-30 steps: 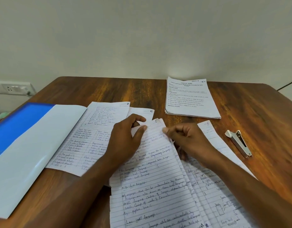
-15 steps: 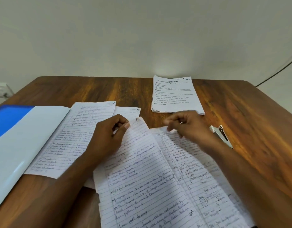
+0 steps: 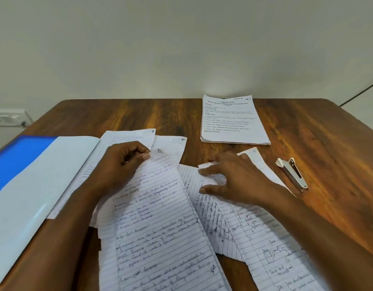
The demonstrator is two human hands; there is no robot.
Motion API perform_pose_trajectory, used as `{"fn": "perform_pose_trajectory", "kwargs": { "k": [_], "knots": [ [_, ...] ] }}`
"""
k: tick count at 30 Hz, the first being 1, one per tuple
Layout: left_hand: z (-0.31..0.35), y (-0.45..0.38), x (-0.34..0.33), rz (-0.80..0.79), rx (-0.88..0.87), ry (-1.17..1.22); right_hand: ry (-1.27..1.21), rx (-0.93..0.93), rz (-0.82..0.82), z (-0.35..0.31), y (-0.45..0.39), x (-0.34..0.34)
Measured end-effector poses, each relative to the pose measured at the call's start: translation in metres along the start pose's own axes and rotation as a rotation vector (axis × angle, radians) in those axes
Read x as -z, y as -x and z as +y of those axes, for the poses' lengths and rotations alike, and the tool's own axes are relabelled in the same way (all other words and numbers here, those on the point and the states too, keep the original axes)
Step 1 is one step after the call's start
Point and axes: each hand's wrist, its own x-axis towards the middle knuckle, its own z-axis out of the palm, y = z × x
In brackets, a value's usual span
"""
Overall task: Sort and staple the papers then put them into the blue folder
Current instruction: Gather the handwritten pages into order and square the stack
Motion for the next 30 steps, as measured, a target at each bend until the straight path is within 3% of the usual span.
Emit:
{"fn": "perform_pose_trajectory", "kwargs": {
  "k": [8, 14, 17, 21, 23, 26, 30],
  "knots": [
    [-0.004, 0.000, -0.006, 0.024, 0.004, -0.036, -0.053, -0.031, -0.281, -0.002, 0.008, -0.002],
    [-0.005, 0.001, -0.005, 0.031, 0.001, -0.033, -0.060, 0.059, -0.286, -0.034, 0.006, -0.023],
    [-0.004, 0.001, -0.006, 0.017, 0.000, -0.041, -0.108, 0.045, -0.177, -0.040, 0.007, -0.023],
    [-0.003, 0.002, -0.007, 0.017, -0.012, -0.039, -0.228, -0.289, 0.285, -0.005, -0.005, -0.001],
    [-0.001, 0.003, -0.008, 0.024, -0.016, -0.027, -0.303, -0.448, 0.311, 0.024, -0.007, 0.009],
    [0.002, 0.003, -0.010, 0.016, -0.021, -0.035, -0.642, -0.587, 0.261, 0.051, -0.004, 0.011],
    [0.004, 0.004, -0.013, 0.005, -0.031, -0.043, -0.862, -0.527, 0.250, 0.050, -0.006, 0.015]
  ]
}}
